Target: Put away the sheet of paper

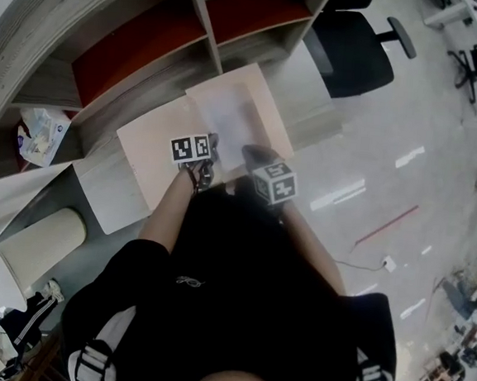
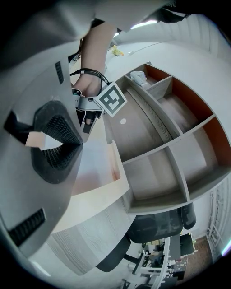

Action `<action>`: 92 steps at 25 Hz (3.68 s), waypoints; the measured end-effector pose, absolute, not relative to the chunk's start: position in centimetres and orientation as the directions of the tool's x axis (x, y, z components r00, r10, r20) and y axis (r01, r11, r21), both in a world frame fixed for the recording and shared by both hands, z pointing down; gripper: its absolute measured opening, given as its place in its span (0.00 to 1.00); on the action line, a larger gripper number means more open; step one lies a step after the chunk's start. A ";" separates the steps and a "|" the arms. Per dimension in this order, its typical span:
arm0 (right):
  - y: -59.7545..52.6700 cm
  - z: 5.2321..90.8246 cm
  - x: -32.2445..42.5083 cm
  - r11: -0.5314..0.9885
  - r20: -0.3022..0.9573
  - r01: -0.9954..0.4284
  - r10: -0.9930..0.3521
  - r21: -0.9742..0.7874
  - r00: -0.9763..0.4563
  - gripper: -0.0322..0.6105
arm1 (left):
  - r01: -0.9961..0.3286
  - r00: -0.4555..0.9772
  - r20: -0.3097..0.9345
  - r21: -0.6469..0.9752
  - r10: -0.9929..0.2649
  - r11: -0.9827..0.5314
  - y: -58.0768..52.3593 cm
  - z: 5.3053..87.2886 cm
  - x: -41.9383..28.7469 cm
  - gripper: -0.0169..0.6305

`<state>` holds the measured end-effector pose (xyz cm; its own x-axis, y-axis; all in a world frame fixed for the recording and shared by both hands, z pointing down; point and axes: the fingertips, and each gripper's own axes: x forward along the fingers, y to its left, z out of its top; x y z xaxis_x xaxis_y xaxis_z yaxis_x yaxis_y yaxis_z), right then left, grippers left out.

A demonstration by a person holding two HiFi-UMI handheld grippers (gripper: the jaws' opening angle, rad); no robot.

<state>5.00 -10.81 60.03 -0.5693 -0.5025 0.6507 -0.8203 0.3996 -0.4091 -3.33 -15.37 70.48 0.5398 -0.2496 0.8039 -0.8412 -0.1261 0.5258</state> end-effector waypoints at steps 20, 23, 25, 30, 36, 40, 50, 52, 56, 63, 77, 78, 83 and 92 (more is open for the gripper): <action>-11.2 60.6 2.9 0.513 0.608 -0.729 -0.419 -0.454 -0.674 0.08 | -0.861 0.497 0.772 0.495 -0.396 -0.115 -14.6 66.5 -5.3 0.31; -11.9 60.3 1.1 0.553 0.579 -0.687 -0.392 -0.472 -0.714 0.08 | -0.875 0.475 0.770 0.466 -0.426 -0.135 -12.8 65.5 -6.5 0.31; -12.4 60.3 -0.2 0.588 0.566 -0.657 -0.370 -0.471 -0.737 0.08 | -0.893 0.443 0.772 0.423 -0.456 -0.152 -11.9 64.7 -7.6 0.31; -12.9 60.2 -3.0 0.644 0.547 -0.603 -0.322 -0.472 -0.772 0.08 | -0.915 0.400 0.775 0.370 -0.490 -0.161 -8.8 63.4 -9.9 0.30; -11.9 60.1 -5.5 0.705 0.541 -0.545 -0.268 -0.455 -0.798 0.08 | -0.899 0.419 0.737 0.418 -0.531 -0.129 -6.8 62.3 -11.3 0.19; -11.4 59.4 -6.5 0.734 0.536 -0.540 -0.285 -0.411 -0.795 0.08 | -0.908 0.400 0.719 0.394 -0.568 -0.141 -6.1 61.7 -12.6 0.14; -8.6 55.3 -7.8 0.753 0.502 -0.606 -0.432 -0.257 -0.749 0.08 | -0.918 0.375 0.607 0.348 -0.701 -0.190 -3.5 57.3 -15.5 0.10; -7.2 54.2 -8.0 0.745 0.501 -0.629 -0.467 -0.222 -0.729 0.08 | -0.915 0.383 0.574 0.344 -0.724 -0.211 -2.5 56.0 -15.7 0.09; -3.7 51.7 -8.0 0.723 0.484 -0.666 -0.523 -0.184 -0.702 0.08 | -0.917 0.374 0.510 0.328 -0.775 -0.228 -0.3 54.0 -16.3 0.09; 2.5 49.6 -4.7 0.647 0.503 -0.760 -0.639 -0.057 -0.582 0.08 | -0.866 0.496 0.474 0.332 -0.728 -0.374 4.7 53.2 -13.9 0.09; 5.1 41.9 -1.9 0.675 0.336 -0.738 -0.697 0.007 -0.634 0.08 | -0.875 0.481 0.296 0.104 -0.825 -0.472 7.5 43.3 -8.6 0.09; 5.5 41.3 -1.5 0.682 0.326 -0.731 -0.694 0.010 -0.642 0.08 | -0.883 0.468 0.287 0.115 -0.836 -0.455 7.7 42.8 -8.2 0.09; 7.2 38.0 2.2 0.674 0.239 -0.739 -0.716 -0.011 -0.656 0.08 | -0.929 0.368 0.271 0.071 -0.890 -0.362 8.8 41.0 -5.0 0.10; 10.4 35.6 9.2 0.651 0.146 -0.758 -0.748 -0.033 -0.648 0.08 | -0.964 0.264 0.231 0.031 -0.936 -0.264 12.1 38.8 0.1 0.10</action>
<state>9.18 10.40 35.57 -0.6478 -0.7476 0.1464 -0.7585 0.6509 -0.0326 0.11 12.12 38.83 0.2636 -0.9364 0.2315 -0.9641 -0.2638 0.0305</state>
